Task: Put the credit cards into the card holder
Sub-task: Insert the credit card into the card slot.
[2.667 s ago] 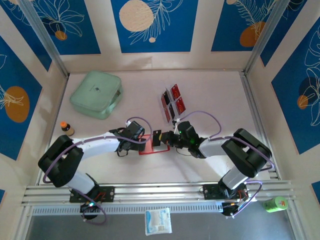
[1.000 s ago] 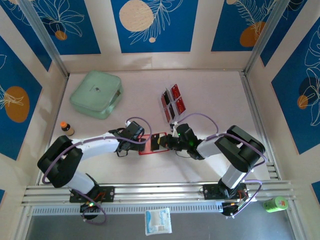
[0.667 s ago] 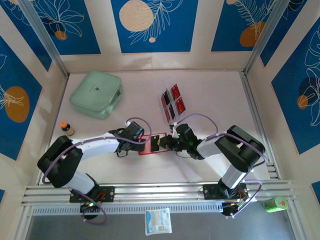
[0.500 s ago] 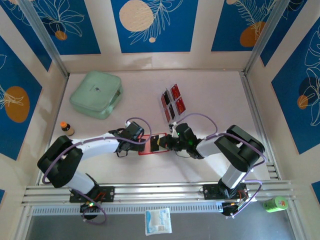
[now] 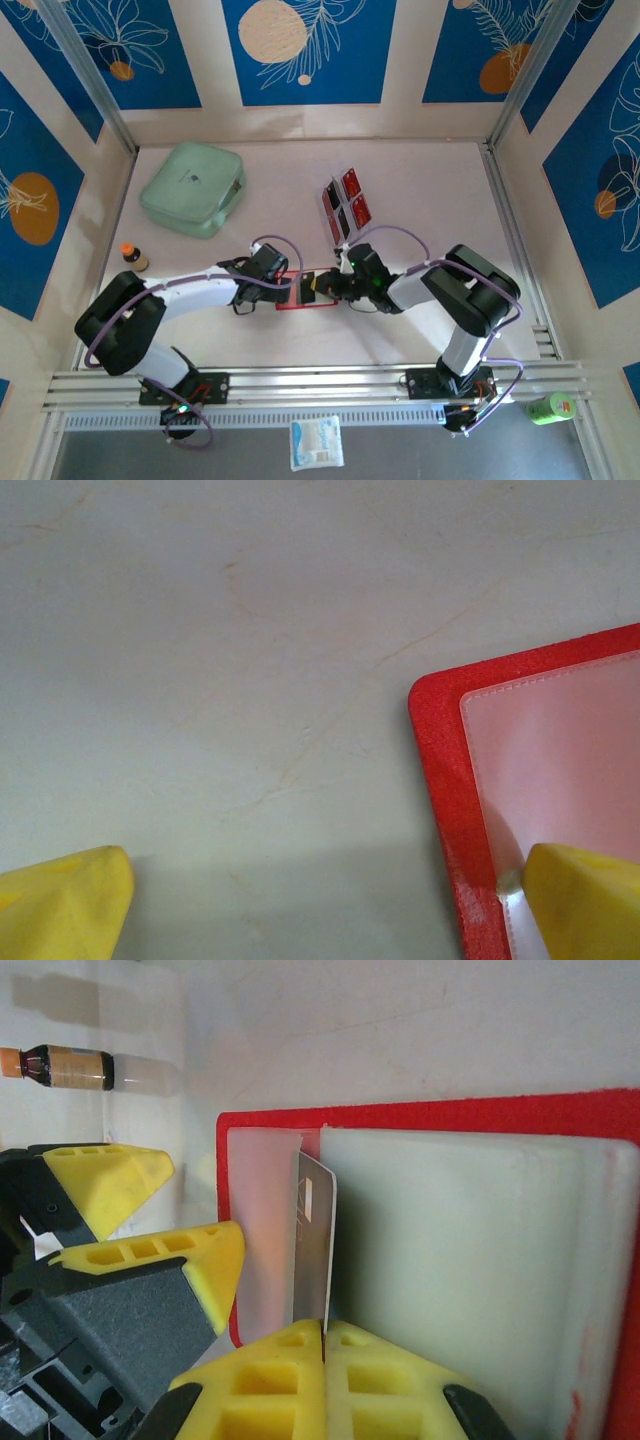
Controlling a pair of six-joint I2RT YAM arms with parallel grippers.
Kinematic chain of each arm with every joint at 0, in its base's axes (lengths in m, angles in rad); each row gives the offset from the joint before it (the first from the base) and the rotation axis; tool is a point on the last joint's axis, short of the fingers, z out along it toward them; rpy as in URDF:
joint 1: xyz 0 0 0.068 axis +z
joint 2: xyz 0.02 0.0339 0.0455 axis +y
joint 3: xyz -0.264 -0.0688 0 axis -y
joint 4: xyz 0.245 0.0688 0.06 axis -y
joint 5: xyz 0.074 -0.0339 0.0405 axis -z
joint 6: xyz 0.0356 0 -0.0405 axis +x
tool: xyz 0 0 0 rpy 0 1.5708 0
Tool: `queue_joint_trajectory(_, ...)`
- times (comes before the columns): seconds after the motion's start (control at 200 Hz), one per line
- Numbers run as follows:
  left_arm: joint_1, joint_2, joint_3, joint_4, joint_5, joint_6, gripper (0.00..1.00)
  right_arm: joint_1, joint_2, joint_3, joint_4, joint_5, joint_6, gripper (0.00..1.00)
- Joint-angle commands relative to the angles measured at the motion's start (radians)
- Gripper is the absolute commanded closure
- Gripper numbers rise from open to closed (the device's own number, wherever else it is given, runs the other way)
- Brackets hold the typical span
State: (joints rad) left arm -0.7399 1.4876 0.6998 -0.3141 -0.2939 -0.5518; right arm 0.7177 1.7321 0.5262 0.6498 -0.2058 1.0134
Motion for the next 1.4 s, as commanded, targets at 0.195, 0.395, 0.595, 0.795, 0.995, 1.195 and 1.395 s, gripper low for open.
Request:
queue_joint_trajectory(0.195,0.007,-0.006,0.001,-0.015,-0.007,-0.015,0.0,0.003,-0.003,0.074,-0.189,-0.063,-0.04,0.89)
queue_joint_trajectory(0.395,0.01,-0.02,0.003,-0.013,0.002,-0.025,0.0,-0.011,-0.113,0.142,-0.385,-0.059,-0.124,0.64)
queue_joint_trajectory(0.595,0.011,-0.019,-0.01,-0.004,-0.001,-0.028,0.0,-0.018,-0.151,0.192,-0.48,-0.055,-0.178,0.69)
queue_joint_trajectory(0.795,0.013,-0.015,-0.017,0.005,-0.003,-0.031,0.0,-0.011,-0.107,0.246,-0.531,-0.048,-0.198,0.9)
queue_joint_trajectory(0.995,0.014,-0.012,-0.016,0.009,-0.003,-0.029,0.0,0.007,-0.037,0.28,-0.556,-0.026,-0.201,0.96)
queue_joint_trajectory(1.195,0.015,-0.021,-0.015,0.009,0.001,-0.031,0.0,0.041,0.041,0.33,-0.596,-0.018,-0.205,0.99)
queue_joint_trajectory(1.395,0.044,-0.055,-0.006,0.004,0.039,-0.042,0.0,0.087,0.096,0.388,-0.625,-0.016,-0.2,1.0)
